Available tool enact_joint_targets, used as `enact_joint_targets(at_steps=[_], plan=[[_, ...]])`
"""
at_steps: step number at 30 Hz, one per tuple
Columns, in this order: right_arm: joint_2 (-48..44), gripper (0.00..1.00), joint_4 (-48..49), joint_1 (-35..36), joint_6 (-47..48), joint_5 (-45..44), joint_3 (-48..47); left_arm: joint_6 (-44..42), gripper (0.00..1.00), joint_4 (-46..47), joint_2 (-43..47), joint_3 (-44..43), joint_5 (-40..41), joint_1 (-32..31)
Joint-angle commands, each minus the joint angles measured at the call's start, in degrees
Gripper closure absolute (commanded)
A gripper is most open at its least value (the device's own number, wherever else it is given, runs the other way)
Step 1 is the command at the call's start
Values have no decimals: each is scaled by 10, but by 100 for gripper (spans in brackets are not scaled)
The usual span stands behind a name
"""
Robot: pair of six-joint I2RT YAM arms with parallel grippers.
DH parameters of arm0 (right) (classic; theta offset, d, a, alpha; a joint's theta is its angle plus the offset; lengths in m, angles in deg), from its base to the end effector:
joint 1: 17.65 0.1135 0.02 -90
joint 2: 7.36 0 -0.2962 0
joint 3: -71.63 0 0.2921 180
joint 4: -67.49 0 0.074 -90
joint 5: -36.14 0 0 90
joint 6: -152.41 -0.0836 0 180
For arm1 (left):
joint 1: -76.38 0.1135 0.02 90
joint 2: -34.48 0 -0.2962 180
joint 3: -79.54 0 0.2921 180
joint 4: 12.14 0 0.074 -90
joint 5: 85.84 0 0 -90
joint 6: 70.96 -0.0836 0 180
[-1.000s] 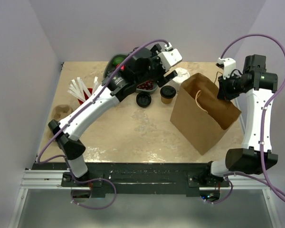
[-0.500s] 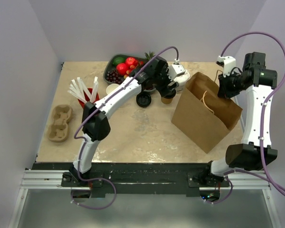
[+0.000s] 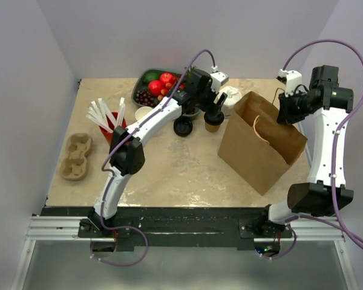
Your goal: Pack the takeout coffee
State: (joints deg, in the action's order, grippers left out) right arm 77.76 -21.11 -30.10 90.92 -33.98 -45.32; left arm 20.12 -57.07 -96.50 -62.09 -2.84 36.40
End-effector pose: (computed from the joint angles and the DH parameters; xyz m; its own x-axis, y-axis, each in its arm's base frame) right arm 0.3251 -0.0427 0.4350 -0.7277 -0.2990 -0.6173 -0.3716 0.9283 -0.0116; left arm 0.4770 -0.4133 0.3027 -0.4450 0.3487 -0.8249 0.7066 0.7026 -0.0842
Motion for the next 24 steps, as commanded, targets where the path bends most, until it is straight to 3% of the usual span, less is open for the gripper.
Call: enact_joint_targets(at_steps=[1,24], plan=[[-2,100,-34,-1,-14,-15,-20,39,15,24,-27,-29,5,0],[16,100,-35,-2,-19,-8,-24,52,14,30,-80,-40,-23,0]])
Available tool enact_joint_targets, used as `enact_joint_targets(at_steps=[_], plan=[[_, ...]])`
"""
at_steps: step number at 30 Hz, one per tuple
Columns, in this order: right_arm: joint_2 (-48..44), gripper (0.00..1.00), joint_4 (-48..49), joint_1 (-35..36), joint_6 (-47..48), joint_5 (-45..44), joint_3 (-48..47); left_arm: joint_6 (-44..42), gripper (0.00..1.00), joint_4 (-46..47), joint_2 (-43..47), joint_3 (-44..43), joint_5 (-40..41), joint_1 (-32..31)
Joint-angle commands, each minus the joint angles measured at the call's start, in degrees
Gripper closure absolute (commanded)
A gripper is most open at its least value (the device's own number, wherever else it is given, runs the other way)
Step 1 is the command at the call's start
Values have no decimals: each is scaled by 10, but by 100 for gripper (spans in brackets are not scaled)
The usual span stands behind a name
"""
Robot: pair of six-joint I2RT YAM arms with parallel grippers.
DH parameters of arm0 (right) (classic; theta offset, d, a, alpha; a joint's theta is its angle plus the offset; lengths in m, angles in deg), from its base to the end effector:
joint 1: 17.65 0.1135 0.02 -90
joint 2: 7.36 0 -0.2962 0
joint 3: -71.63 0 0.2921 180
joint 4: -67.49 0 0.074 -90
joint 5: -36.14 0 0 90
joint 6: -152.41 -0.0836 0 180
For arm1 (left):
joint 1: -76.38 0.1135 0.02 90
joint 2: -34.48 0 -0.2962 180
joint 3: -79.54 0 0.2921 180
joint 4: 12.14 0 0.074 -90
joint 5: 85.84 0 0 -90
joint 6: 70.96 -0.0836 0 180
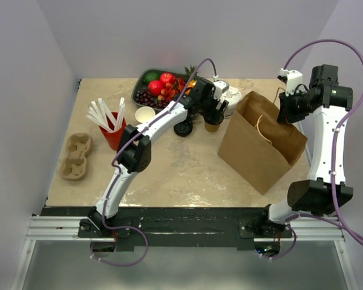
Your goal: Pack the takeout coffee
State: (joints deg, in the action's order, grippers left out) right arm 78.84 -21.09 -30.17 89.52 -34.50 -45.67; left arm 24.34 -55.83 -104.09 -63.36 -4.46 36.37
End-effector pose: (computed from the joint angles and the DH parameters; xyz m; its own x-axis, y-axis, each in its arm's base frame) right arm 0.3308 -0.0451 0.4310 -0.7466 -0.2746 -0.6059 -0.3479 0.9375 0.0038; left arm 0.4932 -0.4304 0.2322 -0.5506 0.3429 -0.7611 0.6765 0.7175 -0.1661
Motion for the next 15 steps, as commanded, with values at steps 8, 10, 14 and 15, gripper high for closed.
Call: enact_joint_targets(at_steps=[8,10,14,15], plan=[[9,100,-33,-1,-2,4,-17,-5,30,12,19,-11,-3,0],[10,100,-32,-1,-2,6,-18,-9,39,6,29,-3,-3,0],[12,100,-30,-1,-1,11,-20,-30,47,-6,74,35,-7,0],[13,100,-29,-1,-1,12,-21,-34,48,-13,81,40,-11,-1]])
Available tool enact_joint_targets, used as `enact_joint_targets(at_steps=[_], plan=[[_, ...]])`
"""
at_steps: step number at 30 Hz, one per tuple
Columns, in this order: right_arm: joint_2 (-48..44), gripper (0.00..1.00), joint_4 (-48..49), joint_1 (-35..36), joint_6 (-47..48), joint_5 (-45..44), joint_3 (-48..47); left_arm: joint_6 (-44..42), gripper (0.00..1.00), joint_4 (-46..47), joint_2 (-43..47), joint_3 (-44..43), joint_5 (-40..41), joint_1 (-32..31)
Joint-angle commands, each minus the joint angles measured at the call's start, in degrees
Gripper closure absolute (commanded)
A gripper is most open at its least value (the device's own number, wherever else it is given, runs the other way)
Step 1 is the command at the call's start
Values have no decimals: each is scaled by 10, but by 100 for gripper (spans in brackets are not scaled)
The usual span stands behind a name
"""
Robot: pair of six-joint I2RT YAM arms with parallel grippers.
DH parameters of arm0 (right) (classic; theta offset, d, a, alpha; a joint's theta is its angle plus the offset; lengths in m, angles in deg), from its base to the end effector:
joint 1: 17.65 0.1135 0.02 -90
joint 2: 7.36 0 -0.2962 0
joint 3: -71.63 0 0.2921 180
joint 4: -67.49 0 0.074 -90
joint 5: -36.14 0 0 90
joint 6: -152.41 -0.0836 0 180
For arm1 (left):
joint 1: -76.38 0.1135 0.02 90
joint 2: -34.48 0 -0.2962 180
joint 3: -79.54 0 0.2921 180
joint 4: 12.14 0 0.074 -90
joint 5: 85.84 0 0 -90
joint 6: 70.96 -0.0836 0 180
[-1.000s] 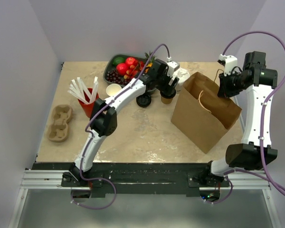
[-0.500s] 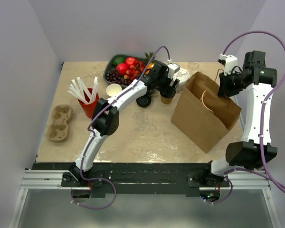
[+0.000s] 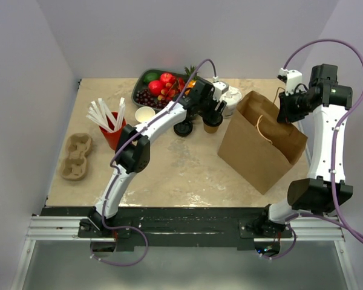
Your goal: Pack the takeout coffee
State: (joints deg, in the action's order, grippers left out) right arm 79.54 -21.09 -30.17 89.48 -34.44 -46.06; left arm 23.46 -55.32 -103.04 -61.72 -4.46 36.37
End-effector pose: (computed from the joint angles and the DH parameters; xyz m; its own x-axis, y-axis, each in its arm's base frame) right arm 0.3344 -0.0458 0.4295 -0.7498 -0.2731 -0.6027 -0.3479 0.9375 0.0079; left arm 0.4905 -0.4281 0.2331 -0.5409 0.3546 -0.7627 0.6847 0.7123 -0.1544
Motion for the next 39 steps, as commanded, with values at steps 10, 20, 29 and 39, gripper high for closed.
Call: enact_joint_targets(at_steps=[10,20,29,39], plan=[[9,100,-32,-1,2,29,-38,-88,69,-88,221,169,-68,0],[-1,100,-26,-1,1,47,-38,-151,70,22,455,479,-179,0],[-12,100,-29,-1,1,51,-31,-173,62,126,509,616,-188,-3],[-18,100,-27,-1,0,54,-31,-152,45,154,514,665,-164,-12]])
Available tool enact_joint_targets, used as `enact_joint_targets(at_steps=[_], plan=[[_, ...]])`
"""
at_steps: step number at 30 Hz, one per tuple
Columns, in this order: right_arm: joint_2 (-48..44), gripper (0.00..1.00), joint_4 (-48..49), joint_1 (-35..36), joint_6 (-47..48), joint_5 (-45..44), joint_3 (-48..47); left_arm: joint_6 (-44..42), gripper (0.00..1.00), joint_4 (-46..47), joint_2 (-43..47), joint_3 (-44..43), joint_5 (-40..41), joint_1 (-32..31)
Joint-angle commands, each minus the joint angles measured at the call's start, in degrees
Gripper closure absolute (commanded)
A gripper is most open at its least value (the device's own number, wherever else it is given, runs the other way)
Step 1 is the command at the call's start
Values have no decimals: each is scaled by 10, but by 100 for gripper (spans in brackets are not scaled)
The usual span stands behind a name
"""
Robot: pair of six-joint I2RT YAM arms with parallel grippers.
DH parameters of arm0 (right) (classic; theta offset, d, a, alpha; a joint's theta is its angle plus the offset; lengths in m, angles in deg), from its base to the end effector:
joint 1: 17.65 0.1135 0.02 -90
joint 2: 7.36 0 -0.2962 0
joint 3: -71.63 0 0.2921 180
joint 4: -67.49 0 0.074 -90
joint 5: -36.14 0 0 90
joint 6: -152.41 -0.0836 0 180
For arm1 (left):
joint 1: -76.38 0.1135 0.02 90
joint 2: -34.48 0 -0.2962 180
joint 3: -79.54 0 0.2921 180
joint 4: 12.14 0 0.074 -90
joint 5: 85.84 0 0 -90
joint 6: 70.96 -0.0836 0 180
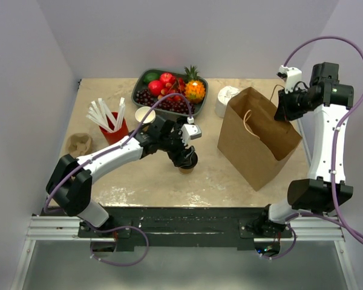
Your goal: Pack the takeout coffee
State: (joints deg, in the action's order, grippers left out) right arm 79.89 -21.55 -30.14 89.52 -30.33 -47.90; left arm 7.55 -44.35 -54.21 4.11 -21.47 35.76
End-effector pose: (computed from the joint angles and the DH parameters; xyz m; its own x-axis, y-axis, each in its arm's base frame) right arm 0.3346 -0.0399 0.4394 -0.7199 -0.2685 -0.6401 -0.3858 0.9214 0.0474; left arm 0.2818 -0.2894 0.2361 -0.3675 0.5518 -0.7487 0.9086 0.3847 -0.1625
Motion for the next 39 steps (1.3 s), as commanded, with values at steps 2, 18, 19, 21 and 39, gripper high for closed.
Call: enact_joint_targets(at_steps=[2,18,19,21,39], plan=[[-23,100,-24,-1,0,13,-12,16,39,31,25,3,20,-10],[-24,100,-27,-1,2,17,-10,78,16,-132,-27,-93,103,-28],[-25,100,-26,-1,2,17,-10,81,16,-142,-33,-100,102,-28],[-26,100,-27,-1,3,17,-10,85,16,-164,-39,-115,100,-28],[-36,100,-25,-1,2,15,1,138,14,-187,-68,-138,73,-36]])
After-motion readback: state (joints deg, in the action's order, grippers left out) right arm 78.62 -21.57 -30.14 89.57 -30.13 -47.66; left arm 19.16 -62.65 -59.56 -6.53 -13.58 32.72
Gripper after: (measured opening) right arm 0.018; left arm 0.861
